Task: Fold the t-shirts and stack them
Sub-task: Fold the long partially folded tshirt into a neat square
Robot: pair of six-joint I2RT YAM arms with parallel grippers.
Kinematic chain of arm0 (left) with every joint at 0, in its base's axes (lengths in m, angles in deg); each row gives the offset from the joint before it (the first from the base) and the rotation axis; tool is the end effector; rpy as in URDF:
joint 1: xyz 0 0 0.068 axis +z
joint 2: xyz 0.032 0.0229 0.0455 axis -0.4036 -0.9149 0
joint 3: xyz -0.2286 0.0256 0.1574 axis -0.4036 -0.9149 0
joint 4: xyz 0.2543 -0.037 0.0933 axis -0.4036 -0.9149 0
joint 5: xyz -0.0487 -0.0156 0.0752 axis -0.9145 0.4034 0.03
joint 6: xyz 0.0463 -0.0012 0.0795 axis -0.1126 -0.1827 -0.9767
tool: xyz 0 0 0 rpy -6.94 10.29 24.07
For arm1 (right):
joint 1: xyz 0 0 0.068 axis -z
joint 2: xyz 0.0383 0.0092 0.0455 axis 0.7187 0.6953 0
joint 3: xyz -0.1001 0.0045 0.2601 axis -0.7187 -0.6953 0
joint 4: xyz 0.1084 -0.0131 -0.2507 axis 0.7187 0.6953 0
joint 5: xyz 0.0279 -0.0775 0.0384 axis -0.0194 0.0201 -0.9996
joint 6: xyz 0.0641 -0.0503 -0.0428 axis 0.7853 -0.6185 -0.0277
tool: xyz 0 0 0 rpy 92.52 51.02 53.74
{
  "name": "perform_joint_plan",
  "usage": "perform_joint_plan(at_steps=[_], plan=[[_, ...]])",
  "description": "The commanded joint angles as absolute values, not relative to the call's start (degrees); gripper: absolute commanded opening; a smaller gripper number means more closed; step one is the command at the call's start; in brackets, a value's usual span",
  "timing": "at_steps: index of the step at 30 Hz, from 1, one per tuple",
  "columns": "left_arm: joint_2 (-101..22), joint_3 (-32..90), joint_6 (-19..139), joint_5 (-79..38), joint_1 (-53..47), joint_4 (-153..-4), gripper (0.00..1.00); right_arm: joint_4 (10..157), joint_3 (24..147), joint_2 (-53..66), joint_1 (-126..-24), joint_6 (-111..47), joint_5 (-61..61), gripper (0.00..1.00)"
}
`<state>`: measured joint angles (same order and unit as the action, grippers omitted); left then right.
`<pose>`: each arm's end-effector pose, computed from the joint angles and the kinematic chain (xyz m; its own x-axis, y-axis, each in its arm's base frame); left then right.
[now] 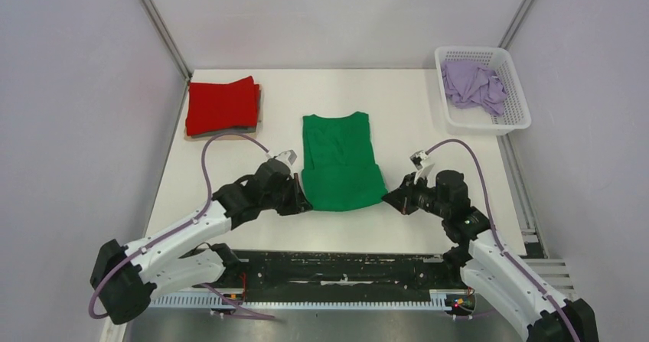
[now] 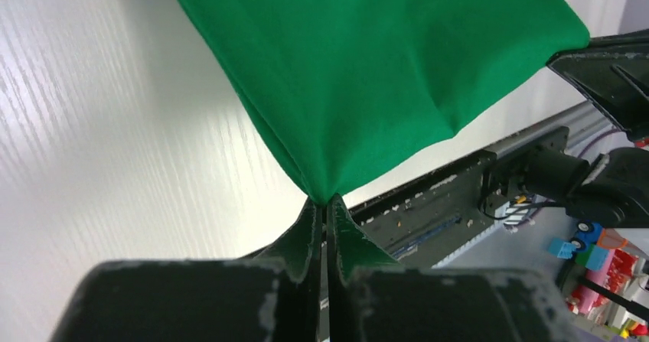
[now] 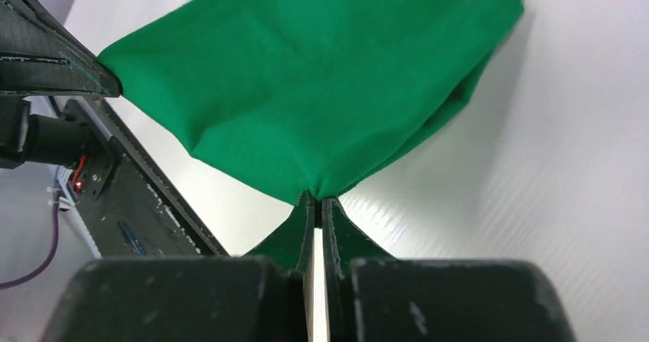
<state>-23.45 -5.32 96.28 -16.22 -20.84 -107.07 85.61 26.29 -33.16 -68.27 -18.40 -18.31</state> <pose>0.1730 -0.1790 0.1924 -0.8968 -0.1557 -0.4142 0.1016 0.8385 -0.5353 0.1776 0.1122 0.1679 -0.6475 0.0717 -0.7587 -0.5072 0.7025 0.4993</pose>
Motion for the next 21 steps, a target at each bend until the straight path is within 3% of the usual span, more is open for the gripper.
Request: perform_joint_plan(at_steps=[1,7,21], plan=[[-18.05,-3.93,98.42,-15.03,-21.46,-112.81,0.02,86.9,28.86,-37.33,-68.71,-17.68,-20.27,0.0],[-19.13,0.17,96.08,-12.71,-18.34,-110.47,0.02,84.01,34.78,-30.76,-68.71,-18.05,-14.79,0.0],[-35.7,12.49,87.51,-20.44,-2.93,-100.98,0.02,72.81,51.96,-7.41,-66.72,-16.35,-9.62,0.0]])
